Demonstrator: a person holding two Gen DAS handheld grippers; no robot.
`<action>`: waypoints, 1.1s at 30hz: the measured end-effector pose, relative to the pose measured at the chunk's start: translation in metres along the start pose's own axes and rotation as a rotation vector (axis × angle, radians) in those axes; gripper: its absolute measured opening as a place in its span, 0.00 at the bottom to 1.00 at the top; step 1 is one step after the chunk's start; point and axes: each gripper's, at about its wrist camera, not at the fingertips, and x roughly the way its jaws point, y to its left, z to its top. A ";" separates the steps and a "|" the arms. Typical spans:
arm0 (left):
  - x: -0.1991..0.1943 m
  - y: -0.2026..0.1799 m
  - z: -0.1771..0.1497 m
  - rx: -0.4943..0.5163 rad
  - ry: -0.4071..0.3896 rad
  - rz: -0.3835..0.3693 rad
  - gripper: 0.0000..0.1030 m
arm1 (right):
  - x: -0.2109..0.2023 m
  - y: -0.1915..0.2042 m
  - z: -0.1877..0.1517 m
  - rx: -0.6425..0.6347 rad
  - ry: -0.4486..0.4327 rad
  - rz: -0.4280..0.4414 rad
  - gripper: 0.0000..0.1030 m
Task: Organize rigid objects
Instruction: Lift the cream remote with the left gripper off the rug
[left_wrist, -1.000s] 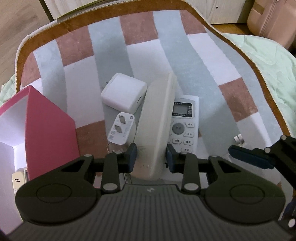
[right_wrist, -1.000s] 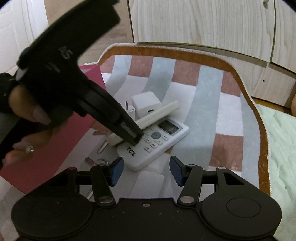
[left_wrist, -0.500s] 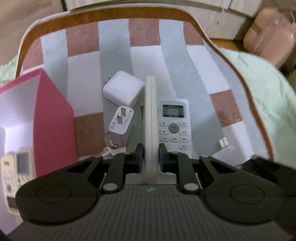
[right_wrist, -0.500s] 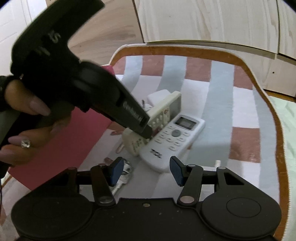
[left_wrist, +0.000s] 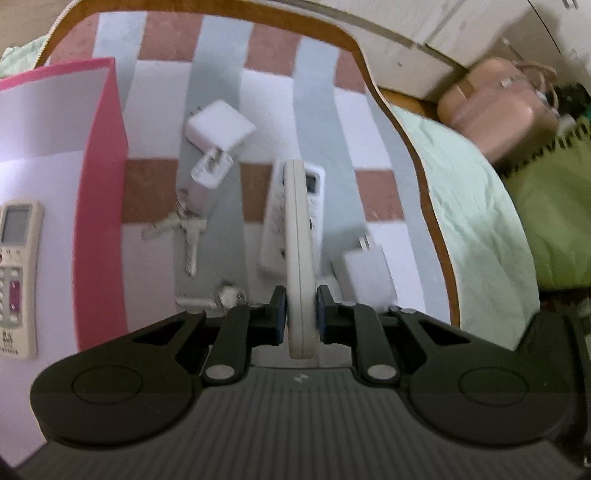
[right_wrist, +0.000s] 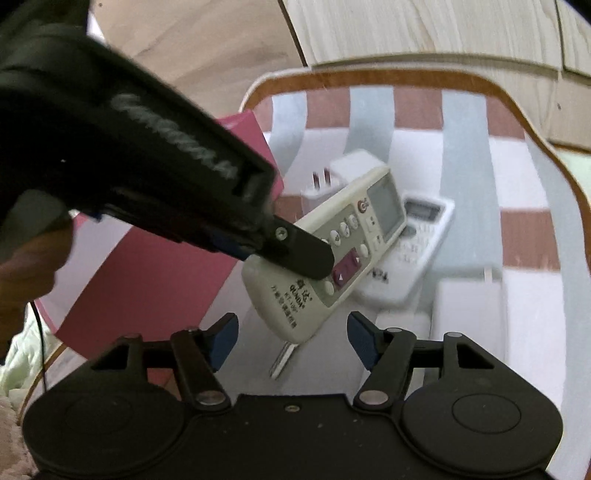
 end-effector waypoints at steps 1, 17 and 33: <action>0.000 -0.001 -0.005 -0.003 0.010 -0.003 0.15 | -0.003 0.000 -0.004 0.014 0.000 0.004 0.68; 0.011 -0.005 -0.063 -0.003 0.135 0.052 0.18 | -0.021 0.005 -0.038 0.071 0.101 0.102 0.69; 0.029 0.009 -0.058 0.013 0.041 0.153 0.31 | 0.004 0.009 -0.035 0.103 0.102 0.048 0.71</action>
